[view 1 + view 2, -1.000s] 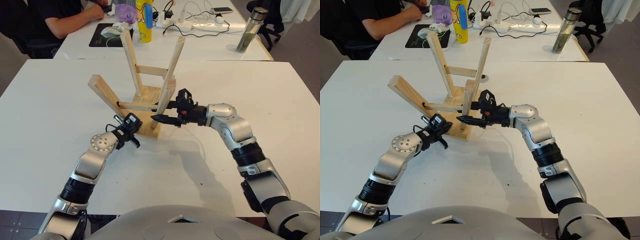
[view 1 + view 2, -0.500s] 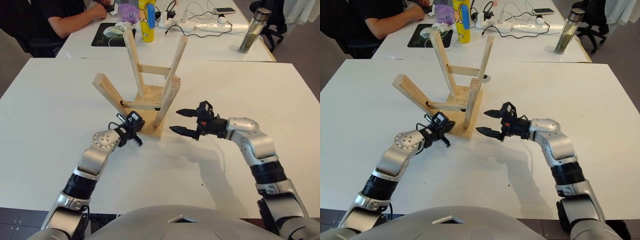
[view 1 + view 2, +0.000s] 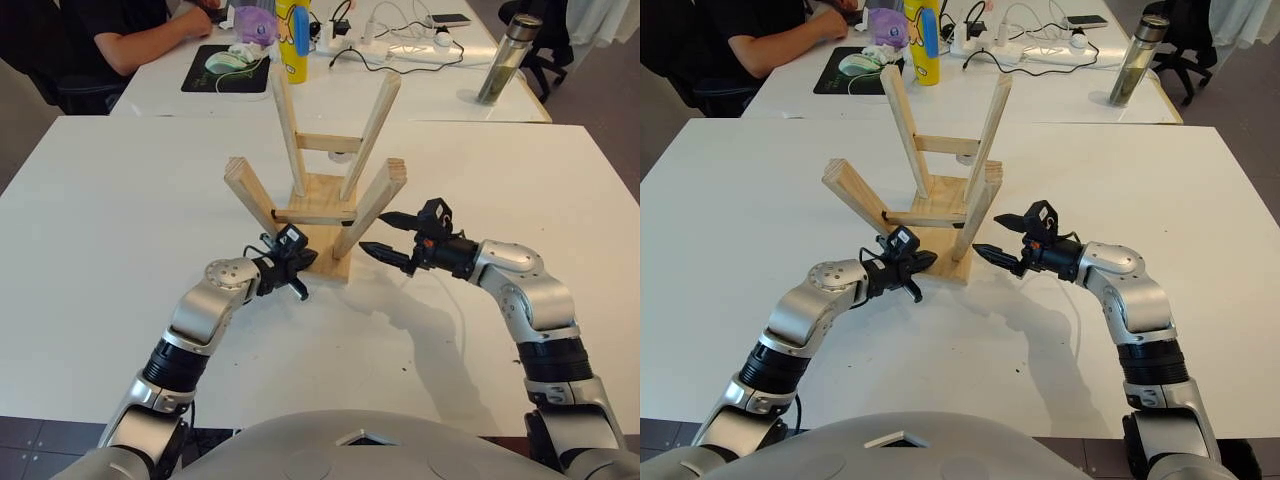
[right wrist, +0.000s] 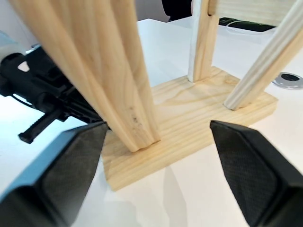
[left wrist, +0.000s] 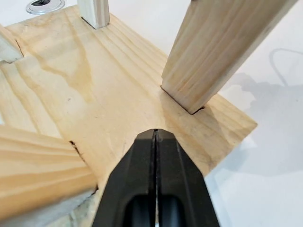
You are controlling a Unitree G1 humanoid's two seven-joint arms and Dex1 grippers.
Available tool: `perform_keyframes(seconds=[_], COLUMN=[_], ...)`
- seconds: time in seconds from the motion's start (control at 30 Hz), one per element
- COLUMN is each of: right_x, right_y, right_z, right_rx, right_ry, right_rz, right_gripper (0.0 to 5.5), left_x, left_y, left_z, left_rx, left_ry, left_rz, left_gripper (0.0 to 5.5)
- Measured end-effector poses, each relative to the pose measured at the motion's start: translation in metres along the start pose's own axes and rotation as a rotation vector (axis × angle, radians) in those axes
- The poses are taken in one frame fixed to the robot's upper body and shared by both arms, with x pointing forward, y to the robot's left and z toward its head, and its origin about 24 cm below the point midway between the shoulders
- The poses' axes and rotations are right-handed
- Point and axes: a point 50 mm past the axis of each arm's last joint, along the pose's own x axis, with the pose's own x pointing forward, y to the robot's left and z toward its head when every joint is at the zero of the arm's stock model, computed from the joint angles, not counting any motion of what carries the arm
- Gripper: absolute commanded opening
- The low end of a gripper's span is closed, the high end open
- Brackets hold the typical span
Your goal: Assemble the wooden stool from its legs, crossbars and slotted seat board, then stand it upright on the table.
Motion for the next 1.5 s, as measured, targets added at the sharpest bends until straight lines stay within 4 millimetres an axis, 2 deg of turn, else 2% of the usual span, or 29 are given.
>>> perform_keyframes(seconds=[0.1, 0.2, 0.3, 0.4, 0.5, 0.6, 0.77, 0.87, 1.03, 1.17, 1.33, 1.4, 1.5], right_x=[-0.016, -0.029, -0.041, -0.045, -0.042, -0.037, -0.037, -0.036, -0.031, -0.033, -0.034, -0.033, -0.026], right_y=[-0.008, -0.012, -0.023, -0.031, -0.039, -0.046, -0.052, -0.051, -0.042, -0.016, 0.019, 0.027, 0.033], right_z=[-0.009, -0.02, -0.025, -0.023, -0.012, 0.003, 0.017, 0.025, 0.069, 0.122, 0.171, 0.178, 0.179], right_rx=[0.025, 0.044, 0.027, 0.021, -0.013, -0.023, 0.021, 0.045, 0.046, 0.077, 0.153, 0.173, 0.193], right_ry=[0.02, 0.047, 0.053, 0.031, 0.006, -0.031, -0.14, -0.214, -0.368, -0.535, -0.719, -0.752, -0.748], right_rz=[-0.079, -0.162, -0.287, -0.347, -0.368, -0.346, -0.331, -0.317, -0.241, -0.055, 0.21, 0.251, 0.26], right_gripper=[4.01, 4.01, 4.01, 4.01, 4.01, 3.57, 2.79, 2.36, 1.49, 0.79, 0.01, 0.01, 0.01], left_x=[-0.017, -0.042, -0.054, -0.048, -0.036, -0.026, -0.026, -0.025, -0.015, -0.009, -0.009, -0.009, -0.008], left_y=[-0.01, -0.007, -0.009, -0.011, -0.015, -0.017, -0.017, -0.015, -0.007, -0.006, -0.007, -0.007, -0.006], left_z=[-0.006, -0.007, -0.02, -0.035, -0.039, -0.035, -0.023, -0.024, -0.04, -0.038, -0.039, -0.039, -0.038], left_rx=[0.043, 0.084, 0.089, 0.066, 0.013, -0.031, -0.036, -0.024, -0.02, 0.013, 0.023, 0.024, 0.027], left_ry=[-0.042, -0.128, -0.195, -0.21, -0.254, -0.325, -0.443, -0.435, -0.319, -0.287, -0.267, -0.266, -0.264], left_rz=[-0.057, -0.038, -0.004, 0.028, 0.067, 0.106, 0.126, 0.143, 0.194, 0.179, 0.174, 0.173, 0.171], left_gripper=[0.0, 0.0, 0.0, 0.0, 0.0, 0.0, 0.0, 0.0, 0.0, 0.0, 0.0, 0.0, 0.0])
